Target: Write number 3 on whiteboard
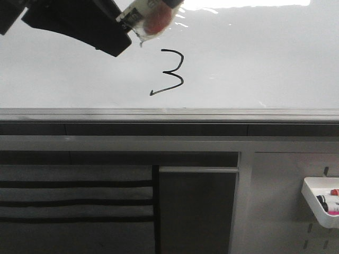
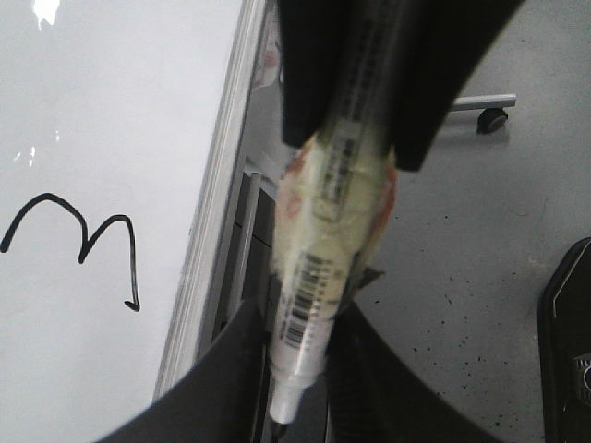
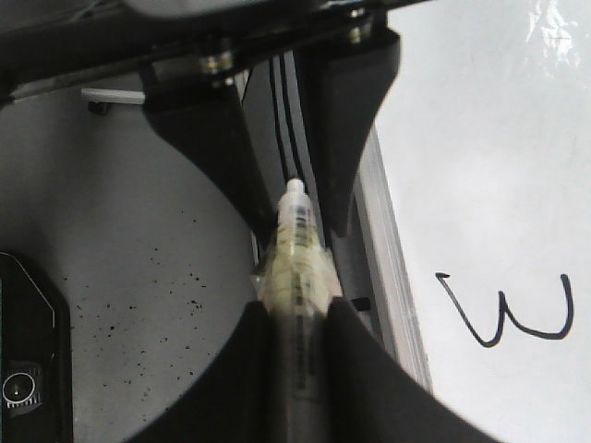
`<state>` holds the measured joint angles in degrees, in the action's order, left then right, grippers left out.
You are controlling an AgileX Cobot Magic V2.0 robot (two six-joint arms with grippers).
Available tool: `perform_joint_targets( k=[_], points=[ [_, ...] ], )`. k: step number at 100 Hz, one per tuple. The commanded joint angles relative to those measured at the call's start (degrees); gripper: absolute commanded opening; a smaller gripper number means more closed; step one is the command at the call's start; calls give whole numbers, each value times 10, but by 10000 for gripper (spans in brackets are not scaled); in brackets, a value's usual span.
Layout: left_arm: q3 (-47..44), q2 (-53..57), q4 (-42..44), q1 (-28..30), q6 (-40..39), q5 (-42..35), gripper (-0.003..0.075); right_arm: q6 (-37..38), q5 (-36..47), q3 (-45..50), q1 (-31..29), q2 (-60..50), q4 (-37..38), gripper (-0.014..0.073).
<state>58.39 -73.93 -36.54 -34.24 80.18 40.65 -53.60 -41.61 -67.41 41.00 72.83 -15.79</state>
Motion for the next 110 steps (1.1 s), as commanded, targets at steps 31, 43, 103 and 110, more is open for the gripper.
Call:
perform_joint_targets(
  k=[31, 43, 103, 110],
  points=[
    [22, 13, -19, -3, 0, -20, -18, -5, 28, -13, -3, -14, -5, -27],
    [22, 13, -19, -3, 0, -20, -18, -5, 28, -13, -3, -14, -5, -6],
    [21, 8, -19, 129, -210, -76, -18, 132, 22, -15, -199, -102, -5, 351],
    [21, 8, -19, 162, -241, -80, -18, 134, 17, -15, -231, -115, -5, 351]
  ],
)
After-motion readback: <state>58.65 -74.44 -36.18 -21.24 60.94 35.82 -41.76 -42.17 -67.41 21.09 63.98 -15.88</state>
